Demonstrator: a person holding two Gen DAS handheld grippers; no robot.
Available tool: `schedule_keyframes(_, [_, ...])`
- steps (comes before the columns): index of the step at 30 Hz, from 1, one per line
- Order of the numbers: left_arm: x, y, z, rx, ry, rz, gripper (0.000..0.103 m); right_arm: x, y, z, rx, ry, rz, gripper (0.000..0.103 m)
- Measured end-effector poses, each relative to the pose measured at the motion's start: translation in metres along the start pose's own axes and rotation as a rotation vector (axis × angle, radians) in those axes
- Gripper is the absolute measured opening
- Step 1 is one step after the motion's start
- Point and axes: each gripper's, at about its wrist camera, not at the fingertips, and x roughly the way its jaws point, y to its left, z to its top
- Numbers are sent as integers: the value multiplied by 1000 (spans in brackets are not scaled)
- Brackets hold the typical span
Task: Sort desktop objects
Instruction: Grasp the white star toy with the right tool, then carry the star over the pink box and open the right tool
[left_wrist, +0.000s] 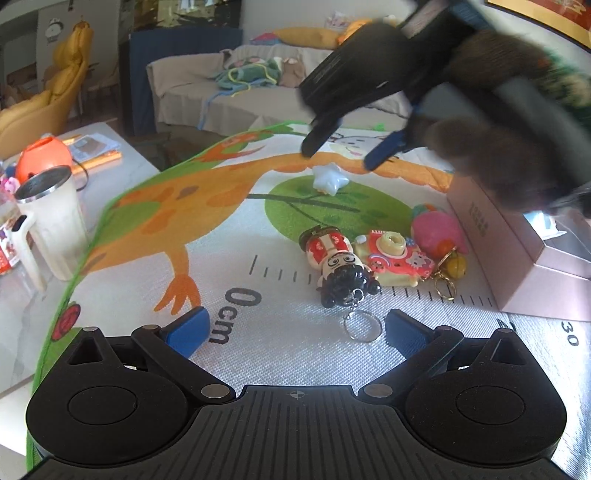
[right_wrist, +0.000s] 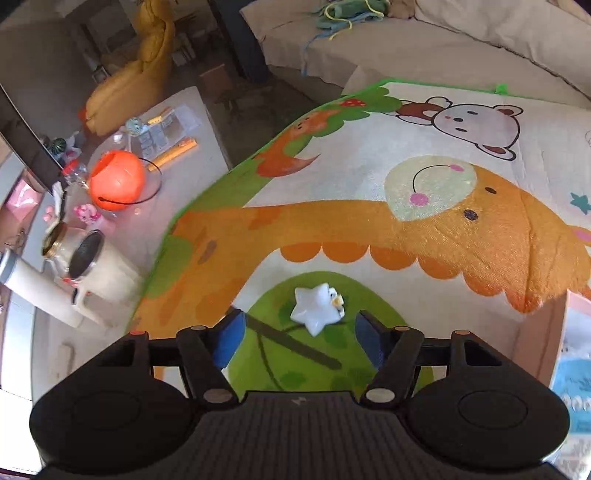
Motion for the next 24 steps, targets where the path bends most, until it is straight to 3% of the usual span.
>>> schedule_keyframes(1, [0,1,0,-5,-2,-5,103,12,6,3,-32,-5,-37,65])
schedule_keyframes(4, [-2,3,0,-20,-7,-19,103,32,14,5,-108,8,-94,32])
schedule_keyframes(8, [-7,4,-1,-23,-22,-52,103,20,14,-9,-142,46,-67,31])
schedule_keyframes(14, [-16,-11,-12,87,-2,-202,103,-35,22,-73,-291,207,17,32])
schedule_keyframes(15, [-17,-15,-13,110,-6,-208,103,-47,22,-78,-304,199,24,35])
schedule_keyframes(16, [-16,-20,-14,128,-7,-201,103,-59,20,-80,-300,170,15,47])
schedule_keyframes(17, [-14,-22,-14,136,-3,-194,103,-69,17,-78,-286,134,-3,57])
schedule_keyframes(20, [-10,-20,-14,121,8,-190,103,-75,10,-67,-274,49,-123,59])
schedule_keyframes(24, [-15,-14,-14,100,0,-160,103,-39,-4,-57,-243,40,-272,59])
